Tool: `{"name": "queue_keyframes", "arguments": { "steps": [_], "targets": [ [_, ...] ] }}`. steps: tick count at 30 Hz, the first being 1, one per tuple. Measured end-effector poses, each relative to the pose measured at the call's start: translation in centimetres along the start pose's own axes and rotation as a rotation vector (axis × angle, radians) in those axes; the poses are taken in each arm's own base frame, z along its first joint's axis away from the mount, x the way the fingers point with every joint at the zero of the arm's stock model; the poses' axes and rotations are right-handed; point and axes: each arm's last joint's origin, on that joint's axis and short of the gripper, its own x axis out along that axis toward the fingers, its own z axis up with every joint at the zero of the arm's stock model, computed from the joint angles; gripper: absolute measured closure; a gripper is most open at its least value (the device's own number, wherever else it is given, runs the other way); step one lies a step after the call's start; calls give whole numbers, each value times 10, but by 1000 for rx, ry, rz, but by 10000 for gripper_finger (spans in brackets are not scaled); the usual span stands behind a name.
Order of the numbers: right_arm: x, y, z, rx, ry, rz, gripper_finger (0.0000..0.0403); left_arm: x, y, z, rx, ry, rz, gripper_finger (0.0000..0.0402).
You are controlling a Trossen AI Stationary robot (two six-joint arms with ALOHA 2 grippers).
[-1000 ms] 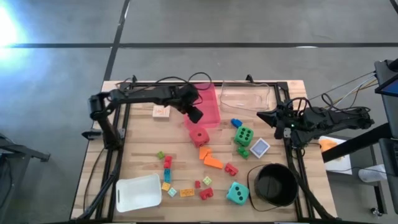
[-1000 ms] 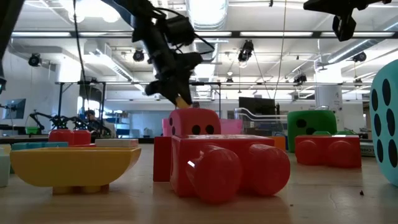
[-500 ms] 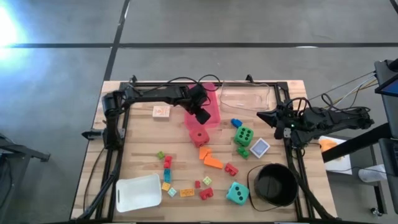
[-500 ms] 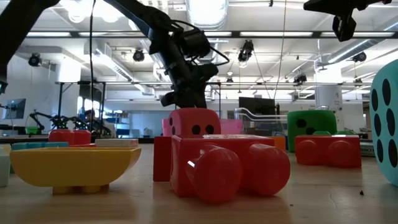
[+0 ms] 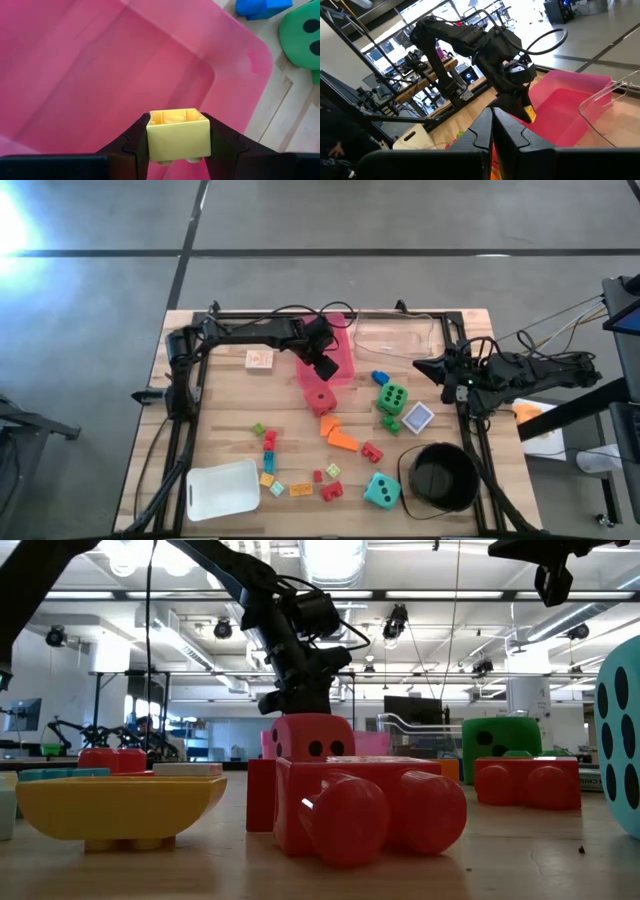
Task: Pick & Place Toys
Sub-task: Put the light yellow game piece into the red bin
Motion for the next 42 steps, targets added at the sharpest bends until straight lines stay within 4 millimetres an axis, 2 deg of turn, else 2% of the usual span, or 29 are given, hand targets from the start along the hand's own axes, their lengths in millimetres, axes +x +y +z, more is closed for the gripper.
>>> {"name": "queue_keyframes", "arguments": {
  "steps": [11, 18, 27, 38, 42],
  "targets": [
    [0, 0, 0, 0, 0, -1, 394, 3, 1, -1, 8, 6, 6, 265],
    [0, 0, 0, 0, 0, -1, 394, 21, 7, -10, 1, 79, 41, 265],
    [0, 0, 0, 0, 0, -1, 394, 21, 10, -13, 0, 102, 95, 265],
    [0, 0, 0, 0, 0, -1, 394, 32, 10, -34, 42, 171, 135, 265],
    [0, 0, 0, -1, 0, -1, 394, 33, 9, -36, 46, 172, 138, 265]
  ]
}}
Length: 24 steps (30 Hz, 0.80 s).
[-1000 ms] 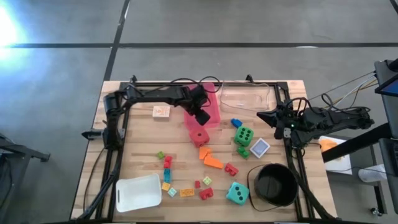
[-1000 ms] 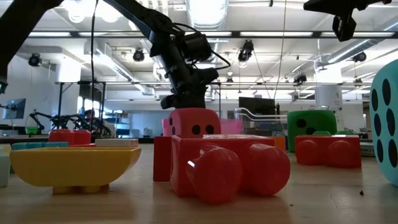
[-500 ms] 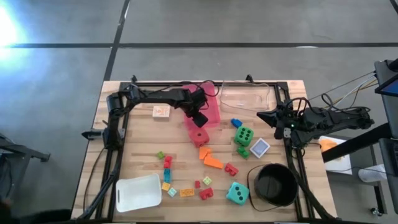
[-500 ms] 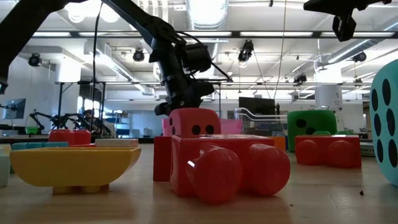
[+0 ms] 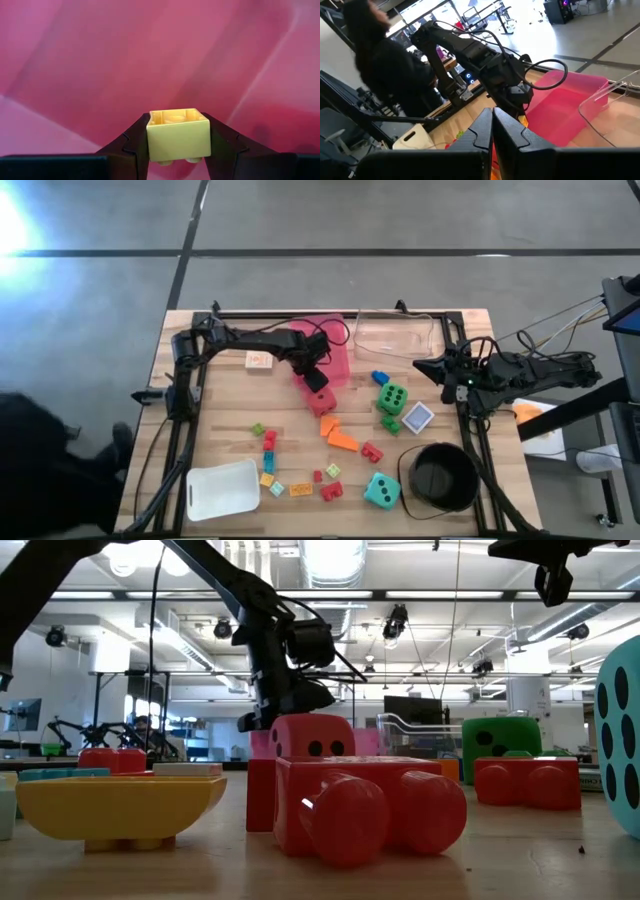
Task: Pick & Place Toys
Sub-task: Put the light yellow game piece into the red bin, then put the light green game piece into the red bin
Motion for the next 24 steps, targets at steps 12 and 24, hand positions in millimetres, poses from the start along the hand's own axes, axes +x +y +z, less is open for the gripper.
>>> {"name": "queue_keyframes", "arguments": {
  "steps": [12, 24],
  "targets": [
    [0, 0, 0, 0, 0, 0, 394, 0, 0, 0, 4, -7, -4, 208],
    [0, 0, 0, 0, -1, 0, 394, -6, -3, 7, 5, -29, -19, 130]
  ]
}}
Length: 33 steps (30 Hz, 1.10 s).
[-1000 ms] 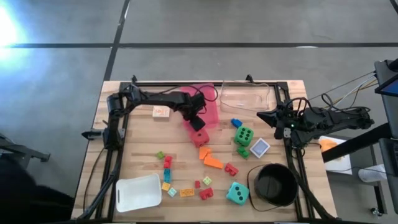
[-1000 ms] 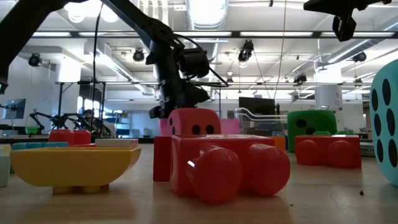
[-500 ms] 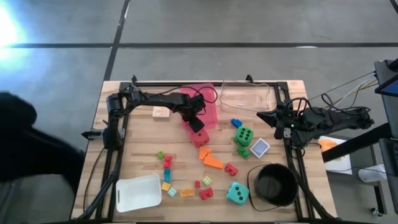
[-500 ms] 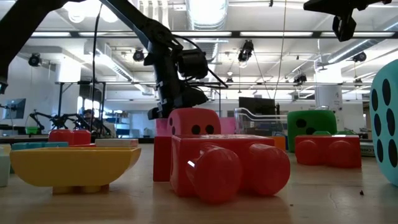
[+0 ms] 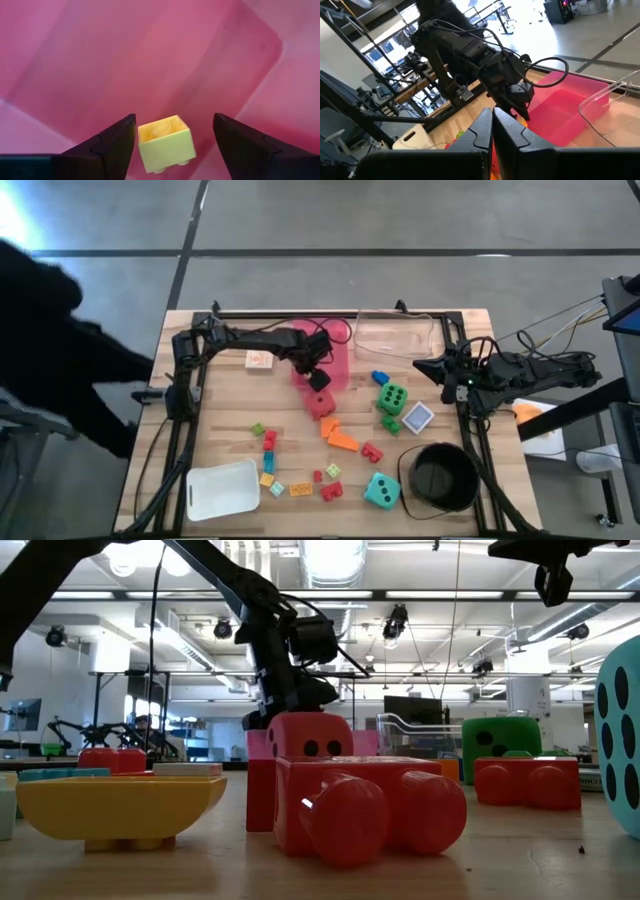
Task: Pick & Place Toys
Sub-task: Put the light green game piece into the red bin
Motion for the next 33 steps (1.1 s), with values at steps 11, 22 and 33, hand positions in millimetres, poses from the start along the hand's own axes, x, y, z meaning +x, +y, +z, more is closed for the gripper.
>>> {"name": "queue_keyframes", "arguments": {
  "steps": [11, 22, 33],
  "targets": [
    [0, 0, 0, 0, 0, 0, 394, -33, -2, 5, 41, -15, 54, 128],
    [0, 0, 0, 0, 1, 0, 394, -109, -5, -22, 44, -18, 56, 128],
    [0, 0, 0, -1, 1, -1, 394, -140, -6, -97, -10, -16, 49, 128]
  ]
}}
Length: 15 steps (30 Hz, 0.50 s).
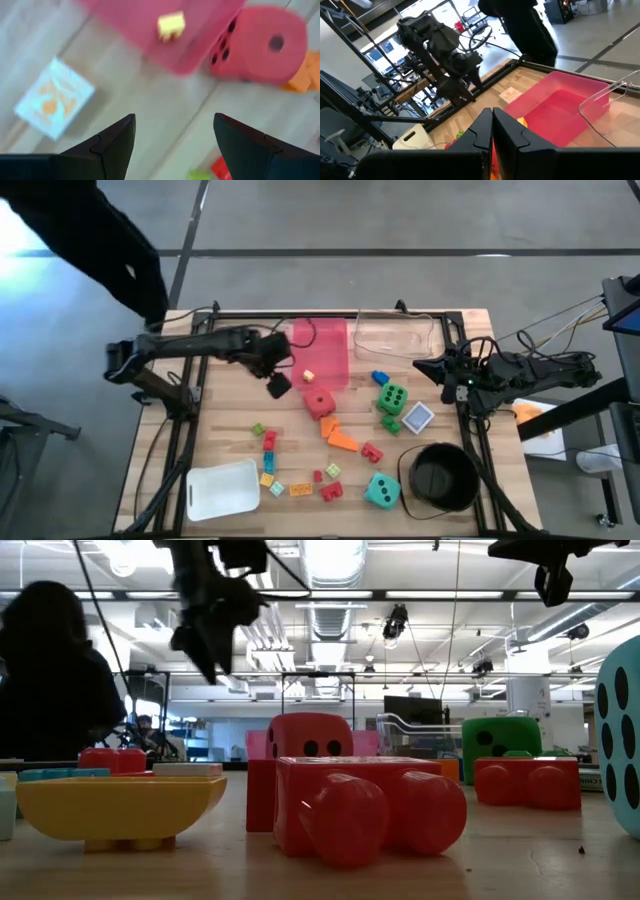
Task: Pick & Place Toys
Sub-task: Put the light green game piece into the red bin
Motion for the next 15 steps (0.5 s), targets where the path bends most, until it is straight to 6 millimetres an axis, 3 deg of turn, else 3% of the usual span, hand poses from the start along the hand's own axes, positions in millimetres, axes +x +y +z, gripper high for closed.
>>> {"name": "queue_keyframes", "arguments": {
  "steps": [7, 15],
  "targets": [
    [0, 0, 0, 0, 0, 1, 394, 4, -3, -50, -36, 42, -8, 129],
    [0, 0, 0, 0, 0, 1, 394, 9, -23, -81, -42, 84, -18, 129]
  ]
}}
